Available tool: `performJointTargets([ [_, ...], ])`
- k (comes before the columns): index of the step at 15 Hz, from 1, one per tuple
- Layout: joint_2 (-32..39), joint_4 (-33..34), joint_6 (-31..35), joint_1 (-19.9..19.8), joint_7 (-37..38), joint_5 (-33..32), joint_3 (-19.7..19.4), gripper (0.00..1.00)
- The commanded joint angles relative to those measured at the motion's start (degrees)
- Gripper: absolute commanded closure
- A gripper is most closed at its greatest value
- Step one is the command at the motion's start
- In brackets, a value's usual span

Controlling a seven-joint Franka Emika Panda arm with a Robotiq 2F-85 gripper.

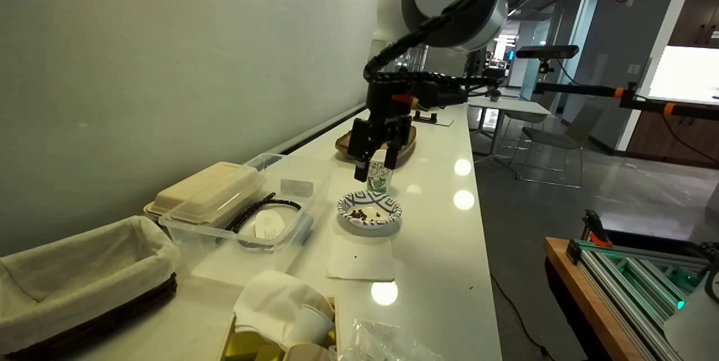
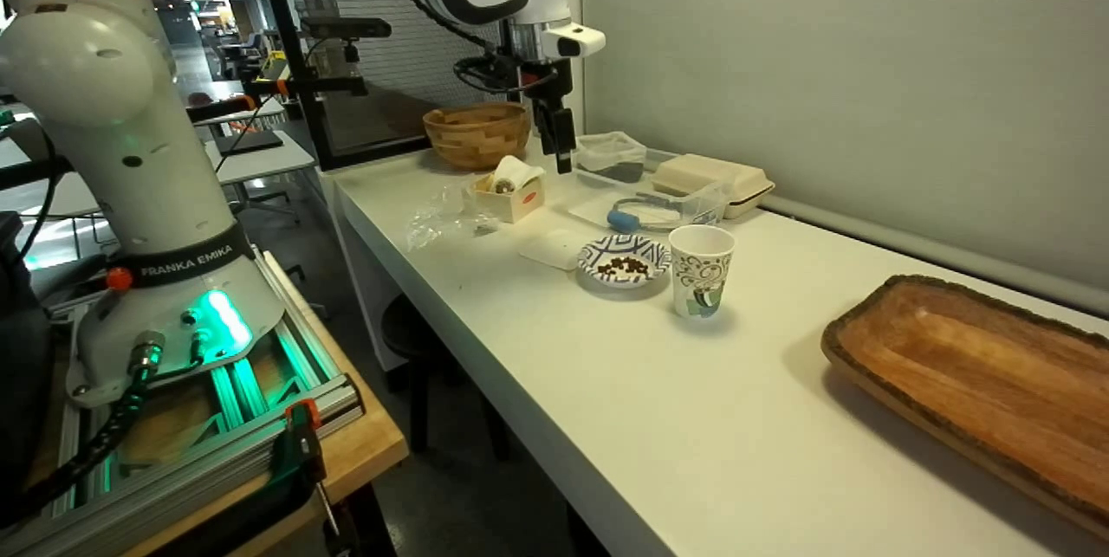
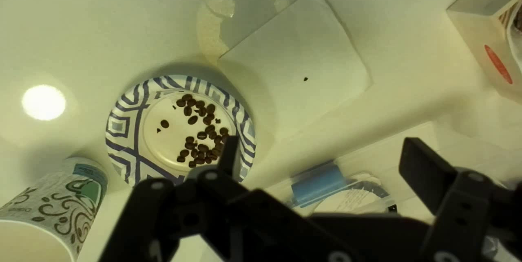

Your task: Pour the contents in the bowl into the coffee cup.

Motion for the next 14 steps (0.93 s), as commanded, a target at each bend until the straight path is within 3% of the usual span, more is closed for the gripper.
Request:
performJointTargets([
  [1, -0.06, 0.12, -0.16, -0.17, 0.08, -0.06, 0.17, 0.00],
  [9, 9.85, 4.59, 5.71, -0.19, 9.36, -15.06, -2.69, 0.00],
  [14, 17.89, 8.20, 11.60, 0.85, 9.95, -13.90, -4.69, 0.00],
])
